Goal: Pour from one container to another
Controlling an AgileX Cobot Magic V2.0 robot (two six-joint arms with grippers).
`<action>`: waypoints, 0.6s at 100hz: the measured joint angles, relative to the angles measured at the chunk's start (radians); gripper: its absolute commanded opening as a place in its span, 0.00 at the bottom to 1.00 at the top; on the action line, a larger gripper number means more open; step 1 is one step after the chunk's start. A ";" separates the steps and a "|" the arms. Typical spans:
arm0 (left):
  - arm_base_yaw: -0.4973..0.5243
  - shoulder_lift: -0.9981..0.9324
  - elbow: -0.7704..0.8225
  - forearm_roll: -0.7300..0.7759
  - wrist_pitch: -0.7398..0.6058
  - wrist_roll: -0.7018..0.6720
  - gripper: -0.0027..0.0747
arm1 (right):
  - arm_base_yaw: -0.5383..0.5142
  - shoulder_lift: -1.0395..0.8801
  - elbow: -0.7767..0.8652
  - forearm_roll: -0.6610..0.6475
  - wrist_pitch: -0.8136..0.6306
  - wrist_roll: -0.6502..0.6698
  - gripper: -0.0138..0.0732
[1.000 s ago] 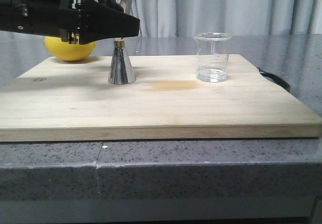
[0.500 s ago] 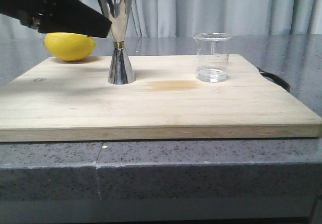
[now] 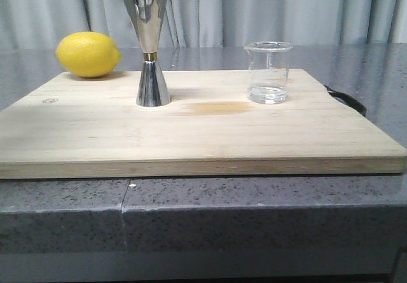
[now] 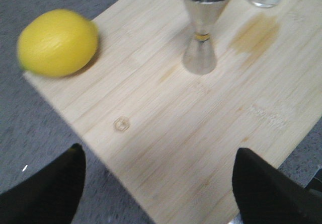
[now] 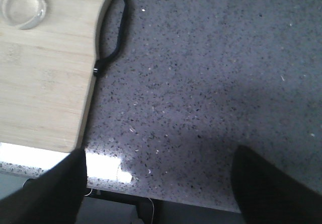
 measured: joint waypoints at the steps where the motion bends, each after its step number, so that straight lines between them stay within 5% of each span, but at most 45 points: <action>1: 0.000 -0.007 0.000 0.012 0.004 -0.034 0.75 | 0.000 -0.002 0.000 -0.001 0.002 0.004 0.77; 31: 0.001 -0.236 0.058 0.403 0.076 -0.566 0.75 | 0.000 -0.189 0.066 -0.011 -0.098 0.038 0.77; 60: 0.002 -0.464 0.232 0.472 -0.072 -0.783 0.75 | 0.000 -0.453 0.235 -0.011 -0.240 0.040 0.77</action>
